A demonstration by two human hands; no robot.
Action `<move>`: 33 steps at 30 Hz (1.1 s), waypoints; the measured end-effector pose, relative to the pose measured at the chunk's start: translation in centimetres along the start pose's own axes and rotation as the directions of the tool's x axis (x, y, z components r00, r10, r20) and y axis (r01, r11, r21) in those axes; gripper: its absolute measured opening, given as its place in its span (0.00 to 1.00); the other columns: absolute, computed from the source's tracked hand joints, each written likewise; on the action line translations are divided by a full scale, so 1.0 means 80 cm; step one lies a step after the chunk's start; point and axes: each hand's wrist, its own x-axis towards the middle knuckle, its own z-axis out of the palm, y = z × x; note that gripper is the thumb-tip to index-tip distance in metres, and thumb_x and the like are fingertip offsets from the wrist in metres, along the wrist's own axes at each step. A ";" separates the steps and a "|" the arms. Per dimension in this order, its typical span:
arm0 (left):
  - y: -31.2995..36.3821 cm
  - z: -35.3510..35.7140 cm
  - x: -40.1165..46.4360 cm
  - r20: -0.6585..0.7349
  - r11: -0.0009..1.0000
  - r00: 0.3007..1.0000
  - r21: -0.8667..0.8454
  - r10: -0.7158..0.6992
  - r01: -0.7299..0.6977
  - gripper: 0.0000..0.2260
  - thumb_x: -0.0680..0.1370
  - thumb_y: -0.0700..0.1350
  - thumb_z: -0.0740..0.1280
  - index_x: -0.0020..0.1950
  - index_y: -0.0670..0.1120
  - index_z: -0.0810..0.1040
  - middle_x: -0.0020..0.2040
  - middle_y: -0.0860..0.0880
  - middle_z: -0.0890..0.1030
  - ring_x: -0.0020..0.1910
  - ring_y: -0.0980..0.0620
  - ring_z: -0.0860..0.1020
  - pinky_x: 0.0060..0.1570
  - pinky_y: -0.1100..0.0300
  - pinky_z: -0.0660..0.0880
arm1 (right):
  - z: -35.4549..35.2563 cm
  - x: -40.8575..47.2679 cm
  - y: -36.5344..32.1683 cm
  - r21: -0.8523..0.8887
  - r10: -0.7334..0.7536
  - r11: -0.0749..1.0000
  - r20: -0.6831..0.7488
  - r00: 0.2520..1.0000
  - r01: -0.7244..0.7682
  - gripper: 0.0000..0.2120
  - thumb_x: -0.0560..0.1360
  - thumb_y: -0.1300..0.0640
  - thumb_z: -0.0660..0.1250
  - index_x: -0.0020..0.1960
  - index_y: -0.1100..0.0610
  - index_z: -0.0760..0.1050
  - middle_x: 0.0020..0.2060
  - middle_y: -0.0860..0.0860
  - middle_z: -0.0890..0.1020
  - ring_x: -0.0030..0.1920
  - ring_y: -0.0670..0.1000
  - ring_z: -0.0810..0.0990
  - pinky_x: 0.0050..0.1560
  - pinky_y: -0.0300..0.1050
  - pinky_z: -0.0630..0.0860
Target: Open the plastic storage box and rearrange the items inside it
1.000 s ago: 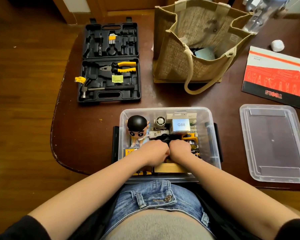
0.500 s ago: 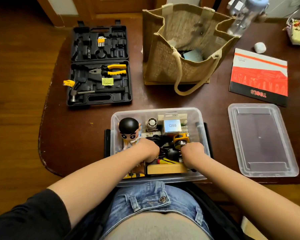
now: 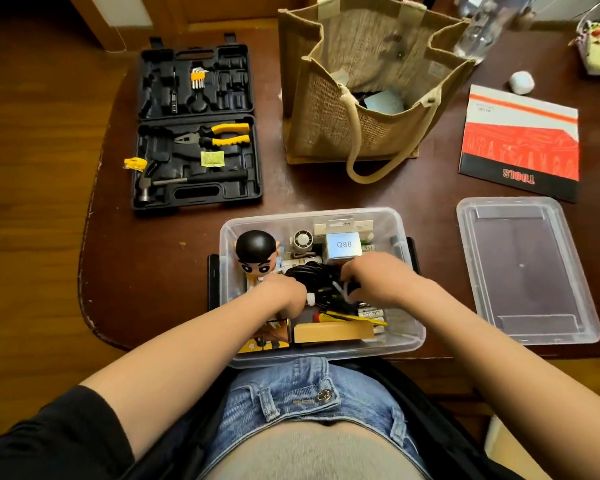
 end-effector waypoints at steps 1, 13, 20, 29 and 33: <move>-0.003 -0.001 0.000 0.020 0.999 1.000 -0.034 0.003 -0.003 0.20 0.77 0.39 0.58 0.69 0.45 0.71 0.61 0.45 0.75 0.58 0.46 0.74 0.52 0.54 0.73 | 0.005 0.006 -0.005 0.017 -0.025 1.000 0.023 0.999 0.025 0.13 0.74 0.57 0.63 0.58 0.53 0.78 0.52 0.53 0.81 0.53 0.56 0.78 0.50 0.49 0.78; -0.005 -0.003 -0.011 -0.084 0.960 0.996 -0.280 -0.030 0.006 0.19 0.78 0.39 0.59 0.68 0.47 0.73 0.61 0.45 0.78 0.57 0.46 0.76 0.50 0.55 0.74 | 0.087 0.068 -0.025 0.160 -0.003 0.987 -0.067 0.998 0.013 0.09 0.70 0.60 0.69 0.51 0.57 0.80 0.48 0.54 0.82 0.49 0.56 0.79 0.48 0.46 0.76; 0.006 0.003 -0.010 -0.251 0.993 0.967 -0.116 -0.036 0.007 0.15 0.75 0.52 0.69 0.59 0.48 0.79 0.55 0.46 0.80 0.54 0.45 0.78 0.42 0.55 0.71 | 0.089 0.065 -0.011 0.177 0.072 0.982 0.002 0.997 -0.071 0.12 0.68 0.53 0.73 0.47 0.58 0.77 0.48 0.54 0.81 0.46 0.55 0.78 0.44 0.46 0.75; 0.012 -0.001 -0.001 -0.236 0.995 0.967 -0.050 -0.100 0.090 0.15 0.73 0.52 0.72 0.54 0.45 0.77 0.52 0.48 0.80 0.51 0.47 0.79 0.38 0.57 0.70 | 0.073 0.067 -0.019 -0.206 0.075 0.978 0.224 0.972 -0.028 0.12 0.76 0.57 0.62 0.56 0.60 0.76 0.52 0.55 0.80 0.52 0.57 0.79 0.40 0.46 0.71; 0.007 -0.002 0.000 -0.226 0.994 0.969 -0.071 -0.101 0.087 0.15 0.73 0.52 0.71 0.55 0.46 0.77 0.53 0.49 0.80 0.52 0.47 0.78 0.39 0.56 0.70 | 0.070 0.063 -0.022 -0.309 -0.015 0.949 0.144 0.989 0.059 0.10 0.75 0.63 0.61 0.55 0.60 0.75 0.51 0.55 0.80 0.51 0.57 0.79 0.38 0.46 0.71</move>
